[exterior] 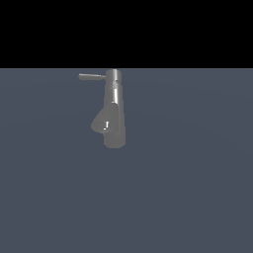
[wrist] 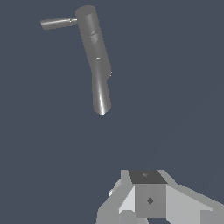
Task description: Turn on the faucet by rotating a designated handle.
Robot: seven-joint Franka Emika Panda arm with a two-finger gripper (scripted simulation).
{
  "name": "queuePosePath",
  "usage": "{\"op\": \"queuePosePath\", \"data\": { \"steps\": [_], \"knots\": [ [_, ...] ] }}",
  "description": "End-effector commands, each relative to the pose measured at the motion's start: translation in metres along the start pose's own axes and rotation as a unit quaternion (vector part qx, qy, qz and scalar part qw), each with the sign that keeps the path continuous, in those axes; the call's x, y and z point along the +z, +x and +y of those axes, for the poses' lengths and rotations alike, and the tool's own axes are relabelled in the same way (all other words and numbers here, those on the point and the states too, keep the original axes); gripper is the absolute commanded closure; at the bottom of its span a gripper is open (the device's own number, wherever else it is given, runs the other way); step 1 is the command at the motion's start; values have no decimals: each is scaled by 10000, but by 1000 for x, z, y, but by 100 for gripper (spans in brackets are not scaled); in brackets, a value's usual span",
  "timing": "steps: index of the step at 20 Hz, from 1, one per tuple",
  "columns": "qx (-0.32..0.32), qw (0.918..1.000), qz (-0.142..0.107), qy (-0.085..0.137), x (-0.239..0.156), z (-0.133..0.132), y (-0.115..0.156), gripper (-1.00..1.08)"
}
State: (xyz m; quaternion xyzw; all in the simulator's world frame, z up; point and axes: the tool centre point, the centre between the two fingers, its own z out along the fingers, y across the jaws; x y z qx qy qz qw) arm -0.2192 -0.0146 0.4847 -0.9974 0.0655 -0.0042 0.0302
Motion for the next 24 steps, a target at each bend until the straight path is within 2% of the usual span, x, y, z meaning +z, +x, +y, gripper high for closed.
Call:
{"op": "queuePosePath", "data": {
  "steps": [1, 6, 12, 18, 24],
  "knots": [
    [194, 9998, -31, 67, 0, -4, 11, 108],
    [718, 9971, -121, 212, 3, -13, 41, 108],
    [1448, 9885, -258, 345, 12, -27, 82, 108],
    [2191, 9741, -394, 403, 27, -42, 123, 108],
    [2930, 9540, -508, 389, 48, -58, 163, 108]
  ]
}}
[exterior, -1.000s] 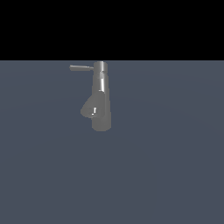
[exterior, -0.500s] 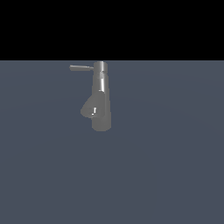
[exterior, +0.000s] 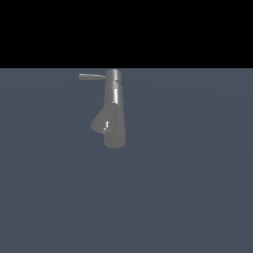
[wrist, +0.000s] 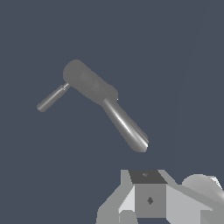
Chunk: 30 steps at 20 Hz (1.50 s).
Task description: Turn on the faucet by rotating a designated handle.
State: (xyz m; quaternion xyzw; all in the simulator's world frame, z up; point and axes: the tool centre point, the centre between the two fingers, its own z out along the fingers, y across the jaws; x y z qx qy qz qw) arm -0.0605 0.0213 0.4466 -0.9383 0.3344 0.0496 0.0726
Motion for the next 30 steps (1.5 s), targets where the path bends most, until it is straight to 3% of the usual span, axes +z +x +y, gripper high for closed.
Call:
{"op": "queuePosePath", "data": {
  "steps": [1, 7, 14, 21, 30],
  "knots": [
    [329, 9995, -29, -6, 9, -15, 11, 108],
    [1096, 9939, -54, -63, 35, -48, 36, 108],
    [1965, 9804, -2, -164, 71, -87, 61, 108],
    [2783, 9600, 140, -277, 114, -126, 81, 108],
    [3697, 9273, 431, -390, 173, -171, 96, 108]
  ]
}}
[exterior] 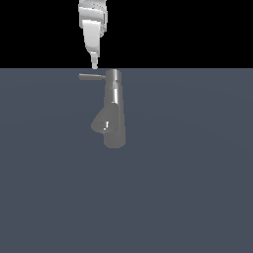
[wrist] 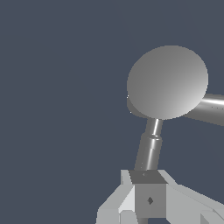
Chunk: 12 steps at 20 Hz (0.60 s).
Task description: Turn on the faucet by rotating a designated handle.
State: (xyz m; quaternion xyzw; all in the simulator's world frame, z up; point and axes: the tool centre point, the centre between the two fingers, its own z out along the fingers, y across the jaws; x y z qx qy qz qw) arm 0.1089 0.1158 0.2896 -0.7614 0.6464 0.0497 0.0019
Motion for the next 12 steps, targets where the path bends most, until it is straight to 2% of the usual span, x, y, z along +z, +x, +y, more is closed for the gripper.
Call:
{"op": "queuePosePath", "data": {
  "steps": [1, 12],
  "knots": [
    [241, 9997, 84, 4, 14, -11, -7, 108],
    [787, 9964, 306, 31, 51, -35, -25, 108]
  ]
}}
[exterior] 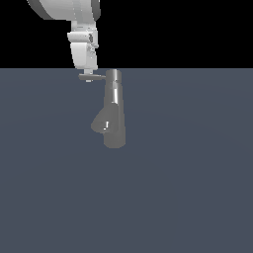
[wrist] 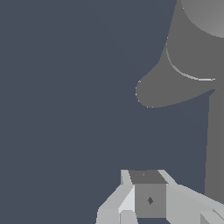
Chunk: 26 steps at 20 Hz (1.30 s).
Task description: Turn on the faucet by rotating a designated handle.
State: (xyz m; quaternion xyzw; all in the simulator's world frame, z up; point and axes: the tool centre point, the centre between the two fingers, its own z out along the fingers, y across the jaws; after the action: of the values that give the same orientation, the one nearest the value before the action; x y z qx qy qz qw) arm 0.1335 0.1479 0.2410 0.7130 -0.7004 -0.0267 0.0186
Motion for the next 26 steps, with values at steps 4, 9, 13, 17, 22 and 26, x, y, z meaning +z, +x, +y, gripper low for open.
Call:
{"op": "queuePosePath", "data": {
  "steps": [4, 9, 13, 17, 22, 26],
  "knots": [
    [93, 9999, 38, 15, 5, -3, -4, 108],
    [87, 10000, 37, 12, 5, -1, -4, 108],
    [87, 10000, 37, 12, 1, 7, -4, 108],
    [87, 10000, 37, 12, -2, 16, -5, 108],
    [87, 10000, 37, 12, -7, 28, -5, 108],
    [87, 10000, 37, 12, -11, 37, -6, 108]
  ]
}}
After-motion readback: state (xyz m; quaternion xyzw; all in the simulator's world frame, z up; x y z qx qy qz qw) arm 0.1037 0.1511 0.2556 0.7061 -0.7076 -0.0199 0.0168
